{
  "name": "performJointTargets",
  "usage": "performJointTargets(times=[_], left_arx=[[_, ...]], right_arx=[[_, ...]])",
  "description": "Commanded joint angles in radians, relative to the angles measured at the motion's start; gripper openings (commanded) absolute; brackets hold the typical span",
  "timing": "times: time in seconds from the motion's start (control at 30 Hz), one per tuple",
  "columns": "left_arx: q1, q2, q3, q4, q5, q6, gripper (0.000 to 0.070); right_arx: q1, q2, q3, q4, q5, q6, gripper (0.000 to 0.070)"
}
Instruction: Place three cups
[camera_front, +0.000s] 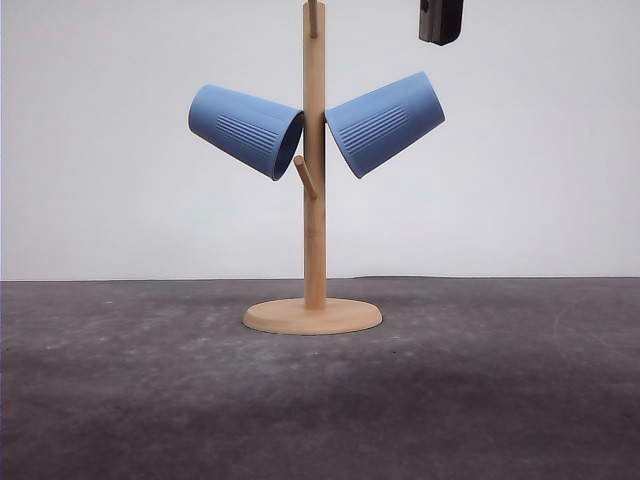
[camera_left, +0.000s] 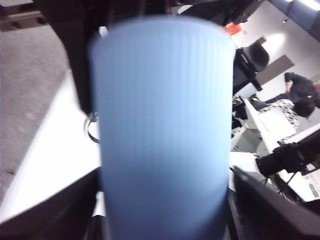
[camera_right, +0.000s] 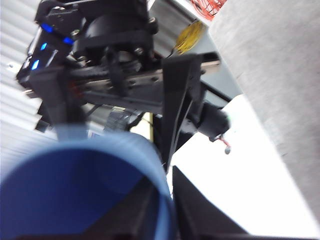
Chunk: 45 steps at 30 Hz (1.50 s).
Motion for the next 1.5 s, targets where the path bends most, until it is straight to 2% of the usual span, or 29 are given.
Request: performJointTargets(times=[0.0,0.23,0.43,0.5,0.57,0.6,0.63,0.87,0.9,1.0,1.03,1.17,1.23,1.33,1.43,1.47], left_arx=[[-0.008,0.006,0.006,0.012,0.022,0.002,0.0645],[-0.008,0.006,0.006,0.012,0.021,0.002,0.0650],[-0.008,0.006,0.006,0.012,0.009,0.004,0.0624],[-0.008,0.006,0.006,0.012,0.001,0.007,0.0518],[-0.008,0.006,0.006,0.012,0.001,0.015,0.0363],[-0.008,0.006,0.006,0.012,0.001,0.017,0.0316],[-0.008,0.006,0.006,0.012,0.001,0.018,0.0303],[-0.008,0.006,0.006,0.012,0.001,0.018,0.0303],[-0.008,0.006,0.006,0.012,0.001,0.018,0.0303],[-0.008,0.006,0.006,0.011,0.001,0.018,0.0304],[-0.008,0.006,0.006,0.011,0.001,0.019,0.0308],[-0.005,0.006,0.006,0.005,-0.025,0.022,0.0312],[-0.005,0.006,0.006,-0.010,-0.066,0.026,0.0314],[-0.004,0.006,0.006,-0.071,-0.184,0.049,0.0336],[-0.004,0.006,0.007,-0.154,-0.345,0.045,0.0434],[-0.004,0.006,0.007,-0.176,-0.393,0.024,0.0442]], right_arx=[[0.010,0.009,0.012,0.013,0.017,0.011,0.0004],[0.010,0.009,0.012,0.052,0.029,0.036,0.0004],[0.010,0.009,0.012,0.074,0.028,0.056,0.0004],[0.011,0.009,0.012,0.074,0.028,0.056,0.0003],[0.011,0.009,0.012,0.074,0.028,0.057,0.0004],[0.011,0.009,0.012,0.074,0.028,0.057,0.0004],[0.011,0.009,0.012,0.074,0.028,0.058,0.0003],[0.011,0.009,0.012,0.074,0.024,0.056,0.0023],[0.011,0.009,0.012,0.075,0.024,0.054,0.0054],[0.005,0.008,0.012,0.074,0.015,0.050,0.0226],[-0.002,0.005,0.012,0.073,0.010,0.049,0.0257],[-0.065,-0.012,0.012,0.038,0.002,0.014,0.0284],[-0.115,-0.029,0.012,-0.009,0.002,-0.022,0.0284],[-0.219,-0.070,0.012,-0.116,0.002,-0.101,0.0284],[-0.339,-0.114,0.012,-0.220,0.001,-0.173,0.0284],[-0.378,-0.127,0.012,-0.243,0.001,-0.189,0.0284]])
